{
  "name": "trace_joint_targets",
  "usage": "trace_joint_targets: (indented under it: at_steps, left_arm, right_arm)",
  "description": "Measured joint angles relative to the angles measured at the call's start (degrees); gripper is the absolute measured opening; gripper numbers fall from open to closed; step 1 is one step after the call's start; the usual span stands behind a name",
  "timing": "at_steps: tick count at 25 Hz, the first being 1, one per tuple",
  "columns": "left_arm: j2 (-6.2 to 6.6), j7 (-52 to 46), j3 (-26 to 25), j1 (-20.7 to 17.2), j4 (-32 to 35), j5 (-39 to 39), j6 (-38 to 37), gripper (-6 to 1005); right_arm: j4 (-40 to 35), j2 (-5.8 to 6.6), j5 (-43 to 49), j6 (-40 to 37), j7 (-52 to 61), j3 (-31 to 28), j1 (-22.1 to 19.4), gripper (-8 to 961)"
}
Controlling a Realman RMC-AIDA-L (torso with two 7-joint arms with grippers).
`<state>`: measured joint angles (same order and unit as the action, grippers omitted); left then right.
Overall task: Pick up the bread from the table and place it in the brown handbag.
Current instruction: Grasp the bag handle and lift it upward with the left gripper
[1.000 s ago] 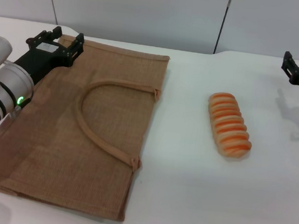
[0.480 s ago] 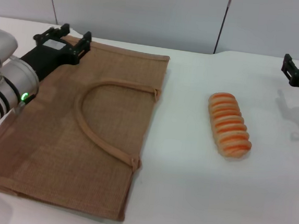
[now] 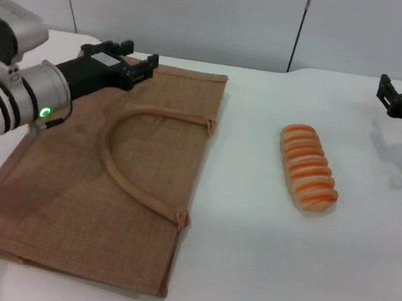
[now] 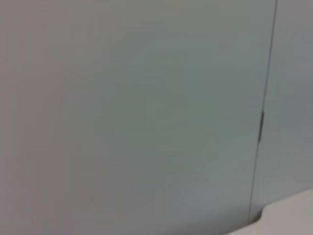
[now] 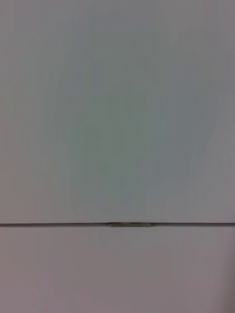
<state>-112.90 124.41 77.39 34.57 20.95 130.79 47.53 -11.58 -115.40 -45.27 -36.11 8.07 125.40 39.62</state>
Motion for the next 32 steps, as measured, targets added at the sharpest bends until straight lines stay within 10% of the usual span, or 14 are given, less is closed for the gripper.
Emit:
trace_joint_targets:
  at_steps: [15,21,32]
  left_arm:
    - [-0.95,-46.2,-4.6,-8.1,33.9,-52.9,-5.5,606]
    - [-3.03,-56.1,-15.7,-4.4,36.2,-69.6,7.4,606]
    - [-2.79,-63.3,-24.1,1.0,36.6,-84.6,21.4,604]
  right_arm:
    - [-0.1,0.00,0.0,1.4,0.2,0.1,0.2,664]
    - [-0.3,-0.07,0.0,1.5,-0.1,0.2,0.3,665]
    - [-0.5,-0.09,0.0,1.6,-0.2,0.2,0.5,664]
